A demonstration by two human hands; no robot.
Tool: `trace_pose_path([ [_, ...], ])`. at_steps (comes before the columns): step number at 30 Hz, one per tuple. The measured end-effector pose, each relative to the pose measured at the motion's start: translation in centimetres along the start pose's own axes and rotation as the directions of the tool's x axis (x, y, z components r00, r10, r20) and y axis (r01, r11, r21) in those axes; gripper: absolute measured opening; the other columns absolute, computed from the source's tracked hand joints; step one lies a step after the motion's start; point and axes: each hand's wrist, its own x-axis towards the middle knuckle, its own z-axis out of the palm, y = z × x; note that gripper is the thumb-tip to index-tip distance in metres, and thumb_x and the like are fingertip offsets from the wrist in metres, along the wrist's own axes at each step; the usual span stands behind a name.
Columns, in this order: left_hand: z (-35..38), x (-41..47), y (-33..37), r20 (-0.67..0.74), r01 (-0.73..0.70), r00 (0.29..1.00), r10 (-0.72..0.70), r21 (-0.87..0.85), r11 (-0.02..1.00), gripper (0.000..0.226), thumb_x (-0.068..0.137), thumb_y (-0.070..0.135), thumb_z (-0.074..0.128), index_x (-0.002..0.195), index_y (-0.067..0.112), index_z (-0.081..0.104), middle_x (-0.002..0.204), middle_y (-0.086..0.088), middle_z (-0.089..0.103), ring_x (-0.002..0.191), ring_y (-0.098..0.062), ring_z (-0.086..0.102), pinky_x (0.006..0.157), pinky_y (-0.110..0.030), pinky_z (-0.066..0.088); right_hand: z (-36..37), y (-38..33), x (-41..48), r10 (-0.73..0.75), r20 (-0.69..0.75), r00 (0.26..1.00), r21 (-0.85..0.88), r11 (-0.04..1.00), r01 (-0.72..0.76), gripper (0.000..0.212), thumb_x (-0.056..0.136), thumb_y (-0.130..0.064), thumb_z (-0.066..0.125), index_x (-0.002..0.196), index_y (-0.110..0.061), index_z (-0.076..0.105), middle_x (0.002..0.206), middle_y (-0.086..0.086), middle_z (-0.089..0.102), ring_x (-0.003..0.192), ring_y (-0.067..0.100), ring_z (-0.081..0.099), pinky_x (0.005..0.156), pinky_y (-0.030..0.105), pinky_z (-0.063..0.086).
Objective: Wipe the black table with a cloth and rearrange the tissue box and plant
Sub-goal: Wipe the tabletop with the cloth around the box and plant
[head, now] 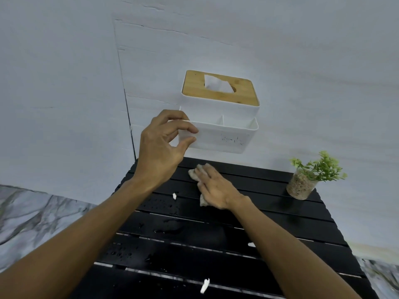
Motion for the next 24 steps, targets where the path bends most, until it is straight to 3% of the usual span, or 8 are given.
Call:
trace_pose_path([
  [2, 0.3, -0.1, 0.0, -0.013, -0.018, 1.0, 0.018, 0.006, 1.0, 0.014, 0.081, 0.006, 0.078, 0.092, 0.013, 0.075, 0.108, 0.0, 0.059, 0.108, -0.022, 0.06, 0.089, -0.031, 0.056, 0.0, -0.5, -1.2, -0.093, 0.025, 0.995, 0.004, 0.996, 0.093, 0.06, 0.101, -0.04, 0.024, 0.157, -0.017, 0.026, 0.165, 0.003, 0.018, 0.154, 0.021, 0.01, 0.121, 0.047, 0.028],
  [6, 1.4, -0.9, -0.3, -0.042, -0.022, 0.999, 0.023, 0.025, 0.999, 0.012, 0.081, 0.008, 0.078, 0.09, 0.016, 0.076, 0.107, 0.002, 0.059, 0.107, -0.024, 0.061, 0.09, -0.039, 0.056, -0.6, -1.5, -4.4, -0.27, 0.035, 0.962, 0.016, 0.963, 0.269, 0.05, 0.106, -0.022, 0.036, 0.156, -0.019, 0.031, 0.164, 0.003, 0.023, 0.153, 0.017, 0.016, 0.122, 0.035, 0.027],
  [9, 2.6, -1.6, -0.3, -0.045, 0.012, 0.999, -0.011, 0.003, 1.0, 0.012, 0.081, 0.008, 0.077, 0.087, 0.019, 0.076, 0.107, 0.004, 0.059, 0.107, -0.024, 0.062, 0.09, -0.041, 0.055, -1.1, -1.2, -7.0, -0.314, 0.009, 0.949, 0.04, 0.949, 0.314, 0.048, 0.105, -0.014, 0.038, 0.153, -0.021, 0.039, 0.161, 0.001, 0.029, 0.15, 0.013, 0.023, 0.118, 0.025, 0.026],
  [12, 4.2, -2.0, -0.2, -0.027, 0.052, 0.998, -0.053, -0.033, 0.998, 0.014, 0.081, 0.006, 0.077, 0.083, 0.019, 0.076, 0.106, 0.005, 0.059, 0.106, -0.025, 0.062, 0.087, -0.038, 0.057, -2.1, 0.9, -8.9, -0.237, -0.09, 0.967, 0.118, 0.962, 0.246, 0.048, 0.102, -0.006, 0.039, 0.148, -0.018, 0.047, 0.158, 0.0, 0.037, 0.147, 0.011, 0.03, 0.12, 0.022, 0.025],
  [15, 5.8, -2.5, -0.1, -0.009, 0.079, 0.997, -0.08, -0.066, 0.995, 0.015, 0.081, 0.004, 0.076, 0.08, 0.019, 0.076, 0.107, 0.005, 0.059, 0.106, -0.026, 0.062, 0.084, -0.036, 0.058, -3.4, 5.7, -9.4, 0.005, -0.258, 0.966, 0.16, 0.986, 0.038, 0.047, 0.1, -0.009, 0.038, 0.144, -0.014, 0.051, 0.153, 0.005, 0.044, 0.142, 0.019, 0.041, 0.119, 0.029, 0.03],
  [18, 7.0, -3.2, -0.2, 0.007, 0.105, 0.995, -0.104, -0.075, 0.992, 0.016, 0.081, 0.003, 0.076, 0.079, 0.019, 0.076, 0.108, 0.006, 0.059, 0.104, -0.025, 0.062, 0.082, -0.035, 0.058, -4.0, 9.6, -9.6, 0.204, -0.258, 0.944, 0.147, 0.974, -0.17, 0.043, 0.103, -0.016, 0.041, 0.146, -0.012, 0.049, 0.151, 0.008, 0.043, 0.141, 0.026, 0.041, 0.117, 0.032, 0.032],
  [20, 7.7, -3.5, -0.2, 0.023, 0.106, 0.994, -0.105, -0.067, 0.992, 0.017, 0.081, 0.002, 0.076, 0.079, 0.019, 0.076, 0.109, 0.006, 0.059, 0.103, -0.025, 0.062, 0.082, -0.034, 0.058, -3.3, 10.2, -9.7, 0.204, -0.202, 0.958, 0.12, 0.976, -0.182, 0.047, 0.103, -0.021, 0.044, 0.149, -0.013, 0.043, 0.155, 0.007, 0.036, 0.146, 0.024, 0.033, 0.12, 0.032, 0.027],
  [24, 8.9, -4.1, -0.6, 0.029, 0.094, 0.995, -0.092, -0.059, 0.994, 0.022, 0.081, -0.002, 0.074, 0.077, 0.02, 0.075, 0.108, 0.004, 0.059, 0.103, -0.026, 0.062, 0.083, -0.033, 0.057, -2.2, 8.0, -11.2, 0.009, -0.127, 0.992, 0.071, 0.997, 0.0, 0.052, 0.101, -0.019, 0.041, 0.153, -0.021, 0.038, 0.163, -0.005, 0.028, 0.153, 0.01, 0.015, 0.123, 0.027, 0.017],
])
